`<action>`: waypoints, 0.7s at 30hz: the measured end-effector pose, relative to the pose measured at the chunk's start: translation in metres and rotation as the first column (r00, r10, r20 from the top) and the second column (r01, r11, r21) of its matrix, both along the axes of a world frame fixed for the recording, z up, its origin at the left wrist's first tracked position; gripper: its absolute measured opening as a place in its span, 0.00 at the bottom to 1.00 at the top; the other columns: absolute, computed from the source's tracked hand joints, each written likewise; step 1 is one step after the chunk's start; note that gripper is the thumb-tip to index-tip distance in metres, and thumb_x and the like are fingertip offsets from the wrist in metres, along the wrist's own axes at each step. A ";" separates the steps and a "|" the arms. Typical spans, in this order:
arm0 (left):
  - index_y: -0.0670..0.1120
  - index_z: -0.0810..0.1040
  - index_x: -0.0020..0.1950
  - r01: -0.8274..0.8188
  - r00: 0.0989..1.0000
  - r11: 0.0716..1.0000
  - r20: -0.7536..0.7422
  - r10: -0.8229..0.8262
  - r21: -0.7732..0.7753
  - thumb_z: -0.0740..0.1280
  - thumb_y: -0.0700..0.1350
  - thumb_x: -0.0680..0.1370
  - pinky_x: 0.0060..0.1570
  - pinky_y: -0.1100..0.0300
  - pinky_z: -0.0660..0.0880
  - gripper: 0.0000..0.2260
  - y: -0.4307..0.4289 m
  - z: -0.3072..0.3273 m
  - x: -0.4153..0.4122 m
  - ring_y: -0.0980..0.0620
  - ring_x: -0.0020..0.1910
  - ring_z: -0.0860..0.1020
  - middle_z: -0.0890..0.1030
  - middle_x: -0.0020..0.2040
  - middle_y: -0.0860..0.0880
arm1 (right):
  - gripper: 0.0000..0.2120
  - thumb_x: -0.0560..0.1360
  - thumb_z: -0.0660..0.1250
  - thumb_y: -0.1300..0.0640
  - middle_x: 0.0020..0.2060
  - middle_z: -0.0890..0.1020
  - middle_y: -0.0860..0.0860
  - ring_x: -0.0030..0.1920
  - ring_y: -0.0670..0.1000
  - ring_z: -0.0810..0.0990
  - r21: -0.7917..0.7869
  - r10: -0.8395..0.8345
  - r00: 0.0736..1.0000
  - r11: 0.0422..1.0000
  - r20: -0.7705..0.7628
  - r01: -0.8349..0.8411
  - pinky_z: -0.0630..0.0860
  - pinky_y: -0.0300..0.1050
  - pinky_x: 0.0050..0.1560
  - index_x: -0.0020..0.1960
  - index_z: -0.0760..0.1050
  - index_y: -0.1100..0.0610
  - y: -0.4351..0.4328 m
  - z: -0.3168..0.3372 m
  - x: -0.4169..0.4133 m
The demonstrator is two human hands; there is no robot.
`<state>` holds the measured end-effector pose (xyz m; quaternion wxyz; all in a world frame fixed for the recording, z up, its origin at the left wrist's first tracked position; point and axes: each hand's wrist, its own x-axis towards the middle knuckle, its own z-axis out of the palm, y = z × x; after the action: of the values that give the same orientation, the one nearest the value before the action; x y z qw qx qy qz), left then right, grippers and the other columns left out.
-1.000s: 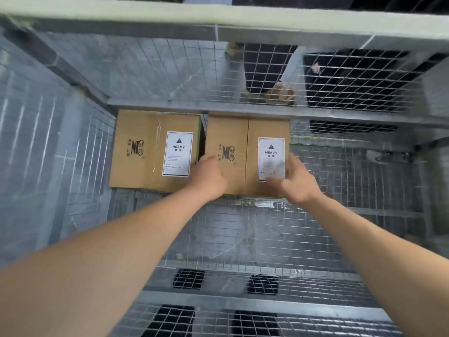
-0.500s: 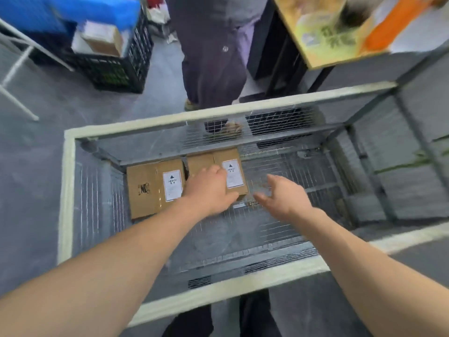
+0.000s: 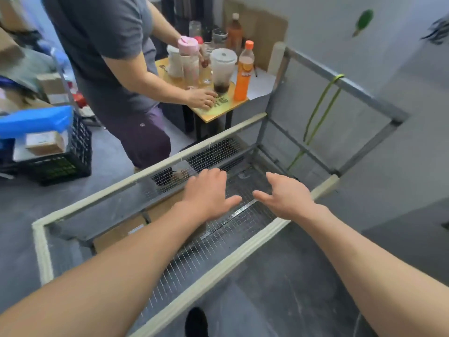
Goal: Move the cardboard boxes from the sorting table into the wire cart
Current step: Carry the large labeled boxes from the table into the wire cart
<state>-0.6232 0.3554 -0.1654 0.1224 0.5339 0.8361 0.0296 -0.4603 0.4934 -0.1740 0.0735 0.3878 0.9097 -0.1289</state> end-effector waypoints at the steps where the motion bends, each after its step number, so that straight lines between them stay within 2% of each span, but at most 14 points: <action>1: 0.49 0.70 0.59 0.018 1.000 1.000 -0.005 -0.018 0.010 0.61 0.69 0.76 0.57 0.46 0.73 0.26 0.004 0.007 0.012 0.47 0.60 0.73 0.75 0.59 0.50 | 0.29 0.77 0.60 0.32 0.62 0.80 0.52 0.62 0.56 0.77 0.007 -0.019 1.000 1.000 -0.008 0.019 0.74 0.51 0.53 0.66 0.70 0.54 0.002 0.009 0.015; 3: 0.49 0.70 0.58 0.059 0.998 0.998 -0.010 -0.059 0.030 0.60 0.70 0.76 0.56 0.47 0.73 0.26 0.013 0.020 0.035 0.47 0.60 0.73 0.75 0.59 0.50 | 0.32 0.77 0.59 0.32 0.66 0.78 0.52 0.65 0.56 0.76 0.021 -0.065 0.998 0.998 -0.022 0.066 0.75 0.53 0.59 0.69 0.69 0.55 0.004 0.025 0.044; 5: 0.48 0.70 0.62 0.095 0.995 0.994 -0.011 -0.095 0.045 0.59 0.70 0.76 0.56 0.46 0.72 0.28 0.021 0.030 0.058 0.47 0.63 0.73 0.75 0.62 0.50 | 0.30 0.77 0.59 0.31 0.63 0.79 0.51 0.62 0.56 0.77 0.028 -0.101 0.994 0.994 -0.028 0.102 0.75 0.53 0.56 0.66 0.70 0.54 0.006 0.036 0.072; 8: 0.47 0.68 0.71 0.139 0.990 0.986 -0.011 -0.139 0.093 0.59 0.70 0.77 0.62 0.45 0.71 0.33 0.033 0.044 0.097 0.47 0.70 0.70 0.72 0.71 0.49 | 0.26 0.76 0.59 0.31 0.59 0.80 0.52 0.58 0.56 0.78 0.031 -0.164 0.986 0.986 -0.039 0.165 0.74 0.51 0.50 0.59 0.71 0.52 0.007 0.052 0.117; 11: 0.46 0.68 0.73 0.204 0.979 0.972 -0.024 -0.203 0.116 0.59 0.70 0.76 0.65 0.45 0.70 0.35 0.040 0.056 0.138 0.47 0.72 0.69 0.71 0.73 0.49 | 0.27 0.76 0.59 0.32 0.61 0.80 0.52 0.61 0.57 0.78 0.046 -0.216 0.976 0.975 -0.042 0.217 0.75 0.52 0.53 0.61 0.73 0.53 0.003 0.065 0.159; 14: 0.46 0.69 0.72 0.258 0.966 0.956 -0.028 -0.257 0.136 0.59 0.71 0.76 0.65 0.45 0.71 0.35 0.043 0.065 0.171 0.47 0.71 0.69 0.72 0.72 0.48 | 0.23 0.76 0.58 0.32 0.58 0.81 0.52 0.59 0.57 0.78 0.067 -0.253 0.966 0.964 -0.049 0.256 0.70 0.50 0.45 0.53 0.71 0.51 -0.004 0.073 0.195; 15: 0.46 0.69 0.71 0.275 0.961 0.950 -0.032 -0.274 0.148 0.59 0.70 0.76 0.66 0.45 0.71 0.35 0.044 0.067 0.180 0.47 0.71 0.69 0.72 0.72 0.48 | 0.23 0.76 0.58 0.32 0.58 0.81 0.52 0.59 0.57 0.78 0.071 -0.266 0.963 0.960 -0.051 0.270 0.69 0.49 0.45 0.53 0.71 0.51 -0.007 0.075 0.207; 18: 0.46 0.69 0.72 0.340 0.940 0.926 -0.050 -0.336 0.164 0.60 0.69 0.77 0.67 0.45 0.70 0.33 0.045 0.075 0.204 0.47 0.72 0.68 0.71 0.72 0.48 | 0.30 0.76 0.58 0.31 0.63 0.79 0.52 0.64 0.56 0.76 0.082 -0.333 0.941 0.938 -0.063 0.337 0.73 0.52 0.54 0.65 0.72 0.54 -0.020 0.085 0.238; 21: 0.46 0.69 0.71 0.419 0.908 0.890 -0.059 -0.415 0.179 0.60 0.69 0.77 0.66 0.46 0.70 0.33 0.049 0.084 0.227 0.47 0.73 0.67 0.71 0.72 0.49 | 0.33 0.77 0.58 0.31 0.66 0.77 0.52 0.65 0.56 0.75 0.104 -0.430 0.899 0.893 -0.085 0.437 0.74 0.53 0.58 0.69 0.69 0.55 -0.038 0.097 0.268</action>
<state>-0.3959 0.4045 -0.0819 0.0669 0.7102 0.6967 0.0760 -0.1919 0.4551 -0.0773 -0.0078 0.5804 0.8083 -0.0987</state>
